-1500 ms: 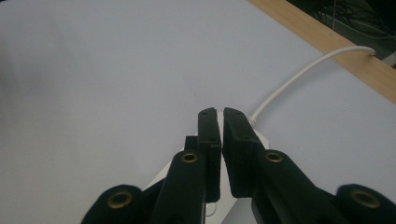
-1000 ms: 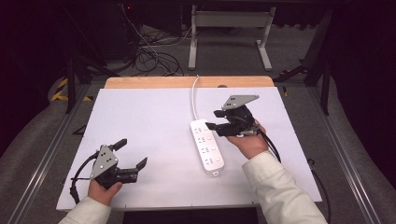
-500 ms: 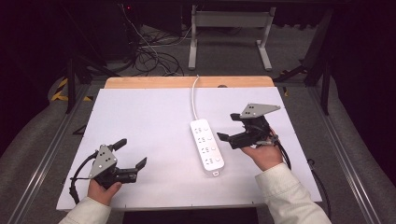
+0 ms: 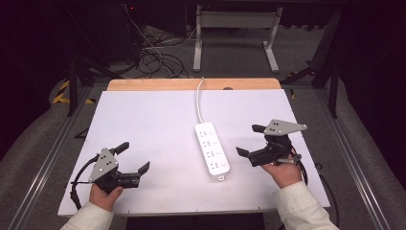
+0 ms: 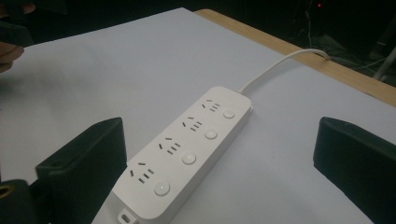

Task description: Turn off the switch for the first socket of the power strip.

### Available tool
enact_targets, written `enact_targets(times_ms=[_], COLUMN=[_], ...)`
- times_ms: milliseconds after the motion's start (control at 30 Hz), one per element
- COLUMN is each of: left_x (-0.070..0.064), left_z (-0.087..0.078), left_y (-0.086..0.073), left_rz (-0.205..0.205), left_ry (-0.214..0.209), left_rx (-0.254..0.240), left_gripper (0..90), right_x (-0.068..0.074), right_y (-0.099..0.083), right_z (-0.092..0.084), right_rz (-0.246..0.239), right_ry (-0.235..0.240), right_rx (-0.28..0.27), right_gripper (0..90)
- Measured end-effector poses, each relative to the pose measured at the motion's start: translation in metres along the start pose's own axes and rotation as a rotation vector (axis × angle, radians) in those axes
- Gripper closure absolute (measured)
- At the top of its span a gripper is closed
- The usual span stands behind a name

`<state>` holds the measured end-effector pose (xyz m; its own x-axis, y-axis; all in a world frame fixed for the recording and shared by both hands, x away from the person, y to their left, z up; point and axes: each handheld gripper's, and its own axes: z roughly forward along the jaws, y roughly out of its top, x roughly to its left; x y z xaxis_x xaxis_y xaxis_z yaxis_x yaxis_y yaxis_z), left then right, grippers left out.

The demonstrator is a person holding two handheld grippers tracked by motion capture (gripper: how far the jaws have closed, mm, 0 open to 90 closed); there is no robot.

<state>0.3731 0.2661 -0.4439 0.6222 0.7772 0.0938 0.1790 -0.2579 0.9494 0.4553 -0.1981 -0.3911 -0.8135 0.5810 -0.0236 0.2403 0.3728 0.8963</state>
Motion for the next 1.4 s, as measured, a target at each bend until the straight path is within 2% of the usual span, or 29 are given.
enact_targets(times_ms=[133,300,567,767,933,1067,1300,1400], left_x=[0.001,0.001,-0.001,0.000,0.000,0.001,0.007,0.009], left_z=[-0.001,-0.002,-0.004,-0.006,-0.008,-0.009,-0.007,-0.005], left_y=[0.000,0.000,0.000,-0.002,-0.004,-0.005,-0.006,-0.007], left_rz=[-0.011,-0.012,-0.010,-0.004,0.025,0.014,-0.013,-0.015], left_ry=[-0.013,-0.022,-0.022,-0.017,-0.004,0.003,0.003,0.018], left_rx=[-0.003,-0.009,-0.015,-0.004,0.008,0.011,0.014,0.012], left_gripper=[5.4,4.2,1.6,1.4,1.7,1.4,1.8,1.7], right_x=[-0.001,-0.002,-0.005,-0.007,-0.005,-0.006,-0.008,-0.007], right_y=[-0.017,-0.036,-0.062,-0.078,-0.089,-0.093,-0.091,-0.090], right_z=[-0.005,-0.008,-0.011,-0.013,-0.012,-0.008,-0.012,-0.011], right_rz=[0.017,0.029,0.066,0.074,0.083,0.094,0.117,0.124], right_ry=[-0.014,-0.023,-0.027,-0.021,-0.015,-0.011,-0.050,-0.062], right_rx=[-0.035,-0.042,-0.017,-0.012,0.011,0.033,-0.003,-0.001], right_gripper=[3.3,3.4,2.8,1.9,1.6,0.5,0.5,0.8])
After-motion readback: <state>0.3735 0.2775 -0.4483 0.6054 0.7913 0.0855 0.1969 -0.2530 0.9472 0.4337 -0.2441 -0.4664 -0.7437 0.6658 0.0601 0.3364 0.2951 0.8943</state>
